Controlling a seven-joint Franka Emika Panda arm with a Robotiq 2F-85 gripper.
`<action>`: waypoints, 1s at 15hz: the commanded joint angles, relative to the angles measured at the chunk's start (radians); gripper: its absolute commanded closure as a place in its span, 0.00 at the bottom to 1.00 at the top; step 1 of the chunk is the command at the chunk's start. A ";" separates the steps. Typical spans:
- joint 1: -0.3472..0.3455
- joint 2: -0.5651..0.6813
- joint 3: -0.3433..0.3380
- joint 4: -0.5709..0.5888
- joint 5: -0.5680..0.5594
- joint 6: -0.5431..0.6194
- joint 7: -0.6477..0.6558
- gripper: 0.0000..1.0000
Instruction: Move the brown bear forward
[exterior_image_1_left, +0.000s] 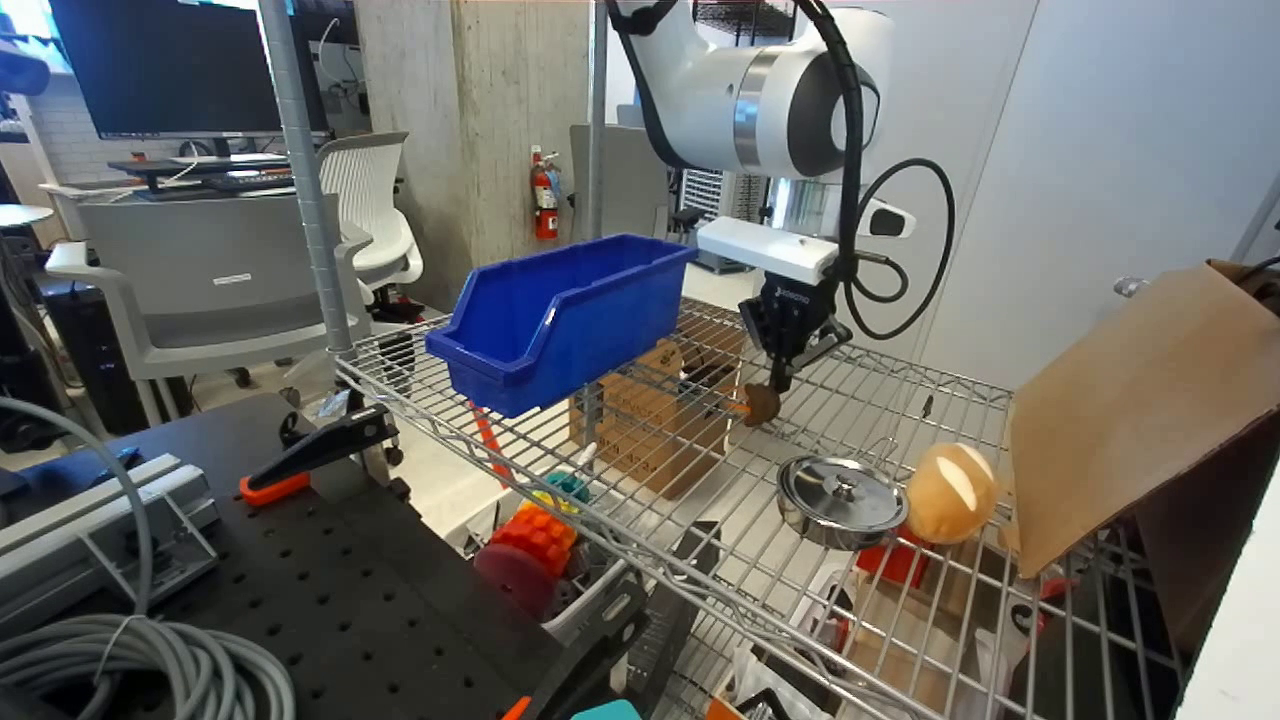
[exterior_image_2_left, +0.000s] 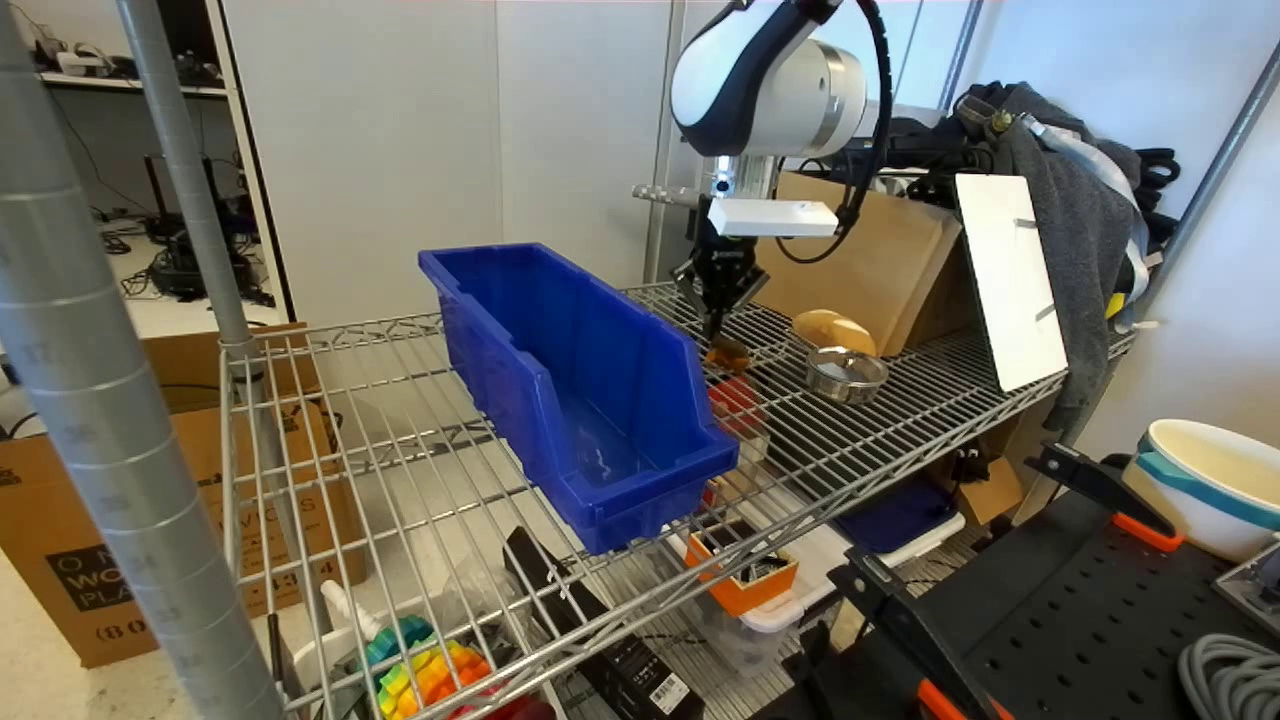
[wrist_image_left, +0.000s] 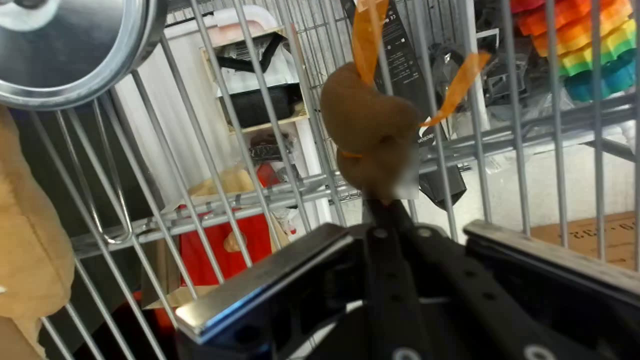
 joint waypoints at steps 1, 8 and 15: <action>0.002 -0.089 0.030 -0.049 0.019 0.003 0.009 1.00; 0.025 -0.295 0.052 -0.360 -0.005 0.038 -0.025 1.00; 0.081 -0.339 0.038 -0.639 -0.097 0.179 -0.024 1.00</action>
